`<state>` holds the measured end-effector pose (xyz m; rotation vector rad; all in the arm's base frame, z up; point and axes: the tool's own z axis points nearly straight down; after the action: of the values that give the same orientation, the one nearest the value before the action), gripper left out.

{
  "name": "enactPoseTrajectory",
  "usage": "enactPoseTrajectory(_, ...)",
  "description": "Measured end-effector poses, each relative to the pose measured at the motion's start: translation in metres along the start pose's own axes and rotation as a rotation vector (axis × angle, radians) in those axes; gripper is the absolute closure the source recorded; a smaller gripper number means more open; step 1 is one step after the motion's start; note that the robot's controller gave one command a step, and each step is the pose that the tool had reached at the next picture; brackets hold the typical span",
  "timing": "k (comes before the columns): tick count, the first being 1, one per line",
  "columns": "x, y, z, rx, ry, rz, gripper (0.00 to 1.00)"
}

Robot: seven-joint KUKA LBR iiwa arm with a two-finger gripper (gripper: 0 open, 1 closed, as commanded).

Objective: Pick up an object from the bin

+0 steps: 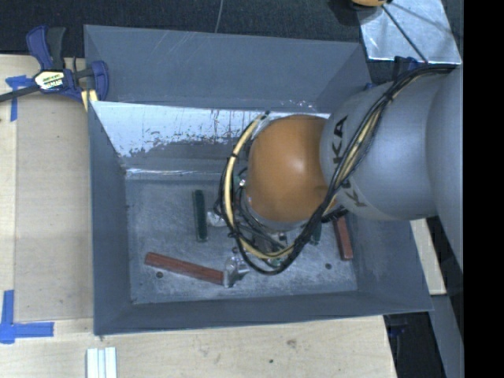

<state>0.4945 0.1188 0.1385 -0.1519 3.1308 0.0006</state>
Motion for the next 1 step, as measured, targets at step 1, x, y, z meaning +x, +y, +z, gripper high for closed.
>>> enactPoseTrajectory(1,-0.0080,0.0158,0.0557,-0.008,-0.033,-0.003,1.00)
